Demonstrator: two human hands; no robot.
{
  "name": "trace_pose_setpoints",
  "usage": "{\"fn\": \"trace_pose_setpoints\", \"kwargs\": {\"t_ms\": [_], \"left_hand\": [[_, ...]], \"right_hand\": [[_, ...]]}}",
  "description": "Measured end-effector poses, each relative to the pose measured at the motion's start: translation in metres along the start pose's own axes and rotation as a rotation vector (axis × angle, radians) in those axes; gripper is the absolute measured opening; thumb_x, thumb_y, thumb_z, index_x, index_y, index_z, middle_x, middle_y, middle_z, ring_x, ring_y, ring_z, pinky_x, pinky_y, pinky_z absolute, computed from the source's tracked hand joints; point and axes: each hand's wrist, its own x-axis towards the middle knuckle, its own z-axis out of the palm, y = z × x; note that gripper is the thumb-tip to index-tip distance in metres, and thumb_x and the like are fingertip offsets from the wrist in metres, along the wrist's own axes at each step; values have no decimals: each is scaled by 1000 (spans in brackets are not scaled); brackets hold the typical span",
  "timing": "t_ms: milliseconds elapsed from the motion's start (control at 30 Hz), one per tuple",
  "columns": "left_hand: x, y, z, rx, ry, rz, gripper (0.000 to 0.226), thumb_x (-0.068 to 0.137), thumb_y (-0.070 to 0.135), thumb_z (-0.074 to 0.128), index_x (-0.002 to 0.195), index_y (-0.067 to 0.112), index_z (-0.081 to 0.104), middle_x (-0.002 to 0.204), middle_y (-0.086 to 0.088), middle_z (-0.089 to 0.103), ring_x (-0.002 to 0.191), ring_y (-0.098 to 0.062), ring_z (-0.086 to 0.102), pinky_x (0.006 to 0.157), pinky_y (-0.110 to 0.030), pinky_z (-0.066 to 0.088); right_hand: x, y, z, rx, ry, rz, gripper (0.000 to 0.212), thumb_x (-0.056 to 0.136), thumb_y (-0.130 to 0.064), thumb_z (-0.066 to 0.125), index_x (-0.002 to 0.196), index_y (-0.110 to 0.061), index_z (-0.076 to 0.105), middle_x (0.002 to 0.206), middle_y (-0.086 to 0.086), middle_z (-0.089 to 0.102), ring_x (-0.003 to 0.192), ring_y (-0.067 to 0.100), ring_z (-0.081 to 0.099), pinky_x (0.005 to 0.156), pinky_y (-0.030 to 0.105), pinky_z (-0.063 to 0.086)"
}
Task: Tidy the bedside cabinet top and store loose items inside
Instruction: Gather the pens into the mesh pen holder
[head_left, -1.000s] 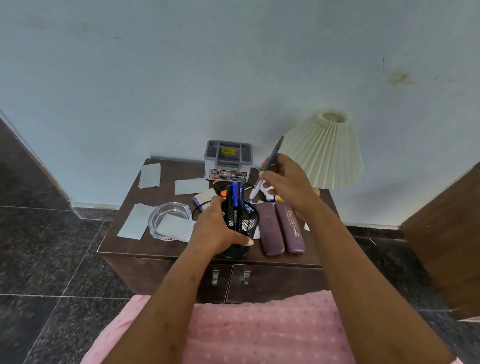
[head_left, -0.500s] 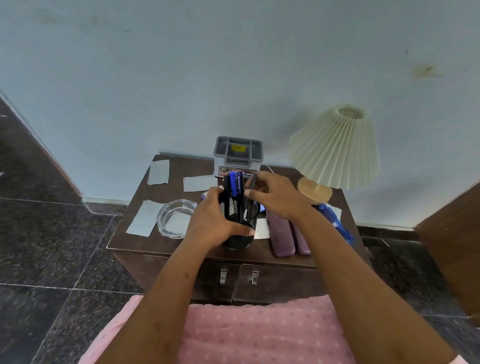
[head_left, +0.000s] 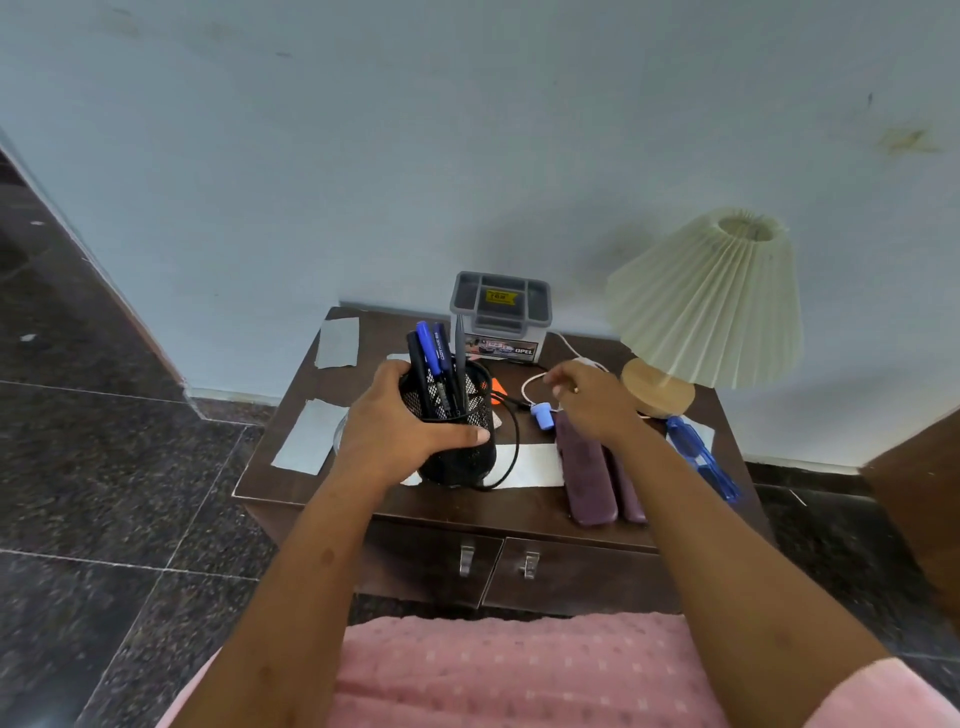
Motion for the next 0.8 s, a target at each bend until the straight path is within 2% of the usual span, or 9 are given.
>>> {"fn": "trace_pose_setpoints", "kwargs": {"t_ms": [67,133,233,333,400,533,633,700,800], "left_hand": [[1,0,-1,1,1,-2,88,40,50,87,115,31,46,97,18,53,98,-14,54,90,-34,46],[2,-1,-3,2,-2,-11,90,40,50,88,117,30,46,100,16,54,100,-15,56,92,-36,47],[4,-6,-5,-38,21,-31,93,39,47,88,119,28,46,102,15,54,99,-13,55,87,-30,45],[5,-10,-8,-76,23,-49,94,40,43,90,121,27,45,101,16,52,98,-11,53,83,-25,42],[7,-11,-10,-92,16,-60,94,41,40,90,122,27,45,103,14,53,99,-12,53,83,-25,42],[9,-13,-12,-106,13,-64,94,41,38,91,122,27,45,103,14,55,100,-12,55,84,-25,44],[9,-13,-12,-85,12,-58,92,41,40,91,120,29,44,95,20,52,95,-9,54,79,-23,41],[9,-13,-12,-79,11,-58,91,40,42,90,118,30,44,89,24,50,94,-9,53,79,-23,41],[7,-12,-12,-56,9,-51,90,40,43,90,117,31,44,91,22,51,96,-10,54,85,-28,46]], "right_hand": [[7,-1,16,-126,-72,-30,37,91,-4,42,120,-19,60,125,9,59,112,24,54,89,30,44],[15,-10,30,-261,-76,-115,42,92,-8,40,126,-28,56,133,6,55,120,27,50,96,41,44],[28,-21,47,-468,-104,-188,49,93,-15,38,132,-43,45,139,-1,49,126,29,43,100,50,38],[35,-22,62,-581,-253,-109,58,91,-10,42,137,-45,37,145,0,38,134,31,31,103,56,26],[38,-23,67,-582,-241,-74,61,90,-7,43,138,-44,36,146,1,36,135,32,30,103,57,24],[47,-29,66,-540,-174,-80,50,87,-6,47,123,-39,55,136,3,44,127,29,40,103,54,26],[52,-33,60,-239,-126,-15,39,84,1,49,98,-29,70,130,7,52,118,29,50,104,43,36],[53,-35,54,-123,-86,-21,36,82,4,50,96,-18,74,122,11,62,111,26,56,96,25,38],[50,-39,40,-61,-38,-23,25,81,-2,59,99,-11,74,109,12,69,101,22,62,87,21,42]]}}
